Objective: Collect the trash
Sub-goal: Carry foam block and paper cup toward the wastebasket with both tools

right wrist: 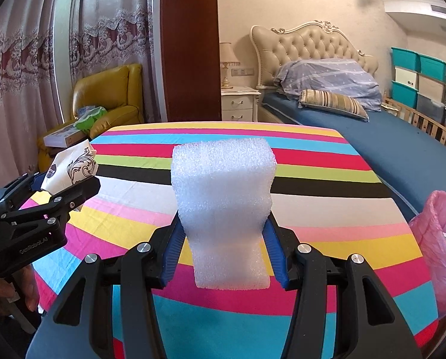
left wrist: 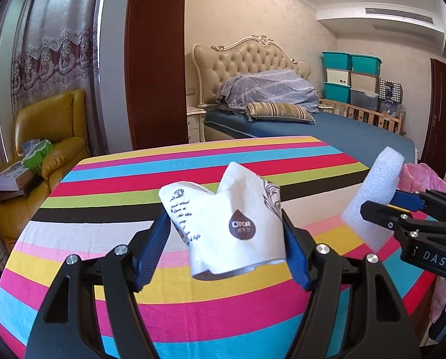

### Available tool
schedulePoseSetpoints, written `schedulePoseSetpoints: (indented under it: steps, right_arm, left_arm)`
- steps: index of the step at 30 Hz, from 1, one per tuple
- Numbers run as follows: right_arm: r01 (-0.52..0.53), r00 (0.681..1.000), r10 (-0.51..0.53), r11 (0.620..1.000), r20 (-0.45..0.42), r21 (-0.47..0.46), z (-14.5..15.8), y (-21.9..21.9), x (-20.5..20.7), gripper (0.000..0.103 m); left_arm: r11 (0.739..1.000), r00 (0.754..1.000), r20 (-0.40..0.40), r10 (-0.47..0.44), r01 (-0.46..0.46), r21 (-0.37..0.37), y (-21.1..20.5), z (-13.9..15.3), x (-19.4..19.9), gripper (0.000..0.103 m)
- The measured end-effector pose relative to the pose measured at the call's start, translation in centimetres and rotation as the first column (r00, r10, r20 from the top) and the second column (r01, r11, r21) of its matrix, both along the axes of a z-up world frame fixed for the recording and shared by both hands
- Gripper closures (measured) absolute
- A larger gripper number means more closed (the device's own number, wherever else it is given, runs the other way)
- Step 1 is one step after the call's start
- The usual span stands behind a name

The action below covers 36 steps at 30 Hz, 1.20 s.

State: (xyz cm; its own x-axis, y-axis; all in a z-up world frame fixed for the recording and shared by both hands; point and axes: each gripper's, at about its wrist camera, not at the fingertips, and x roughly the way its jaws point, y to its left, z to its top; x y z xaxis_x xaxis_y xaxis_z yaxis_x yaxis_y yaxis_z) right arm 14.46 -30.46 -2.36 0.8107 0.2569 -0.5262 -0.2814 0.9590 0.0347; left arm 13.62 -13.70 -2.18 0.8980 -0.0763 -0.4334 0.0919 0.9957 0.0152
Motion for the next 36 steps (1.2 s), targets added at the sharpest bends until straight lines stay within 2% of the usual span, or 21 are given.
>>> schedulePoseSetpoints:
  steps: [11, 18, 20, 26, 36]
  right_arm:
    - [0.047, 0.999, -0.047, 0.999, 0.023, 0.0, 0.7, -2.9, -1.2, 0.054]
    - [0.094, 0.995, -0.095, 0.995, 0.029, 0.014, 1.1, -5.8, -1.3, 0.054]
    - [0.104, 0.994, -0.105, 0.994, 0.033, 0.016, 1.2, -6.6, -1.3, 0.054]
    - [0.144, 0.989, -0.145, 0.989, 0.037, 0.01, 1.3, -9.2, -1.6, 0.054]
    - [0.25, 0.967, -0.251, 0.968, 0.036, 0.016, 1.1, -15.7, -2.5, 0.055]
  left_arm:
    - [0.997, 0.998, 0.011, -0.069, 0.068, 0.034, -1.9, 1.0, 0.4, 0.034]
    - [0.988, 0.989, -0.002, -0.147, 0.147, 0.049, -4.4, 1.5, 0.7, 0.034]
    - [0.983, 0.983, -0.017, -0.182, 0.183, 0.036, -5.3, 1.7, 0.9, 0.034]
    - [0.96, 0.962, -0.024, -0.273, 0.274, 0.061, -9.0, 2.2, 1.2, 0.034]
    - [0.906, 0.912, -0.043, -0.407, 0.41, 0.104, -15.9, 2.0, 1.5, 0.034]
